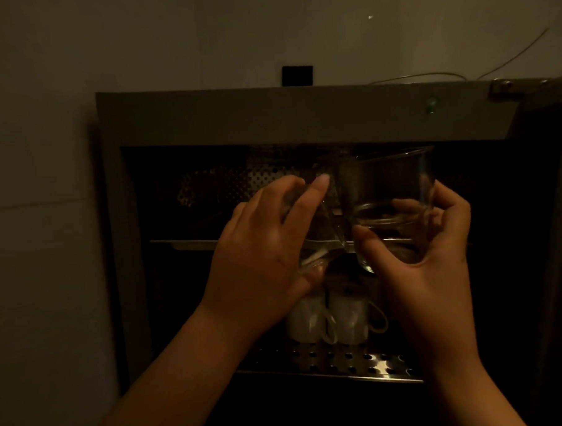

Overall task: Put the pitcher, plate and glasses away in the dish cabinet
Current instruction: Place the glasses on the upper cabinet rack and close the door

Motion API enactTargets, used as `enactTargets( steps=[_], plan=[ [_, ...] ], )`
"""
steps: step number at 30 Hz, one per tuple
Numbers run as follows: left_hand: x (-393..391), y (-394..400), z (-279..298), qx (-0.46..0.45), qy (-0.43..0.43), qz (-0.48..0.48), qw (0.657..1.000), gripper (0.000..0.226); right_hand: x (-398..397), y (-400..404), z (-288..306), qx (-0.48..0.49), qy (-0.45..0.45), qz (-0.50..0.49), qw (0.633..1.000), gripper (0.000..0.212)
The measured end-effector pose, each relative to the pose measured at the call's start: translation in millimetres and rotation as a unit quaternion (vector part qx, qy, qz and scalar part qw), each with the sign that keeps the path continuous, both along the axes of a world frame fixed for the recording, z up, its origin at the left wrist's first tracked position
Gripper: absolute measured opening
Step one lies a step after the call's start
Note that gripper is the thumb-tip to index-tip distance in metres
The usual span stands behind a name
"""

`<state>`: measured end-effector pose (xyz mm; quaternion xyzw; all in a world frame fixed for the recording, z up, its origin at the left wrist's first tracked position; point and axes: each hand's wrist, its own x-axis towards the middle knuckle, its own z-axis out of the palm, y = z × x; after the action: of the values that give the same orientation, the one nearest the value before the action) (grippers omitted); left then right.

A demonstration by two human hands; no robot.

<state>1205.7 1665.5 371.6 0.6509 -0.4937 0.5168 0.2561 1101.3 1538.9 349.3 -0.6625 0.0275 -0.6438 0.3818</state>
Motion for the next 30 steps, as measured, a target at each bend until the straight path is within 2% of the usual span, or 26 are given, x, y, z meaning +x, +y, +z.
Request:
enactTargets(
  steps=[6,9,11,21,30],
  plan=[
    [15,0,7,0.015,-0.024,0.015,0.999,0.092,13,-9,-10,-0.007,0.012,-0.091,0.996,0.087],
    [21,1,11,0.01,0.008,-0.008,1.0,0.092,19,-14,-13,0.006,0.008,-0.118,0.993,0.087],
    [25,1,13,0.008,0.029,-0.017,0.999,0.086,21,-18,-16,0.002,0.002,-0.125,0.992,0.079],
    [36,-5,23,0.057,0.018,0.045,0.997,0.08,29,-22,-19,-0.045,0.017,-0.205,0.978,0.068],
    [41,-13,26,0.055,0.022,0.088,0.994,0.085,30,-23,-17,-0.091,0.008,-0.242,0.966,0.065]
  ],
)
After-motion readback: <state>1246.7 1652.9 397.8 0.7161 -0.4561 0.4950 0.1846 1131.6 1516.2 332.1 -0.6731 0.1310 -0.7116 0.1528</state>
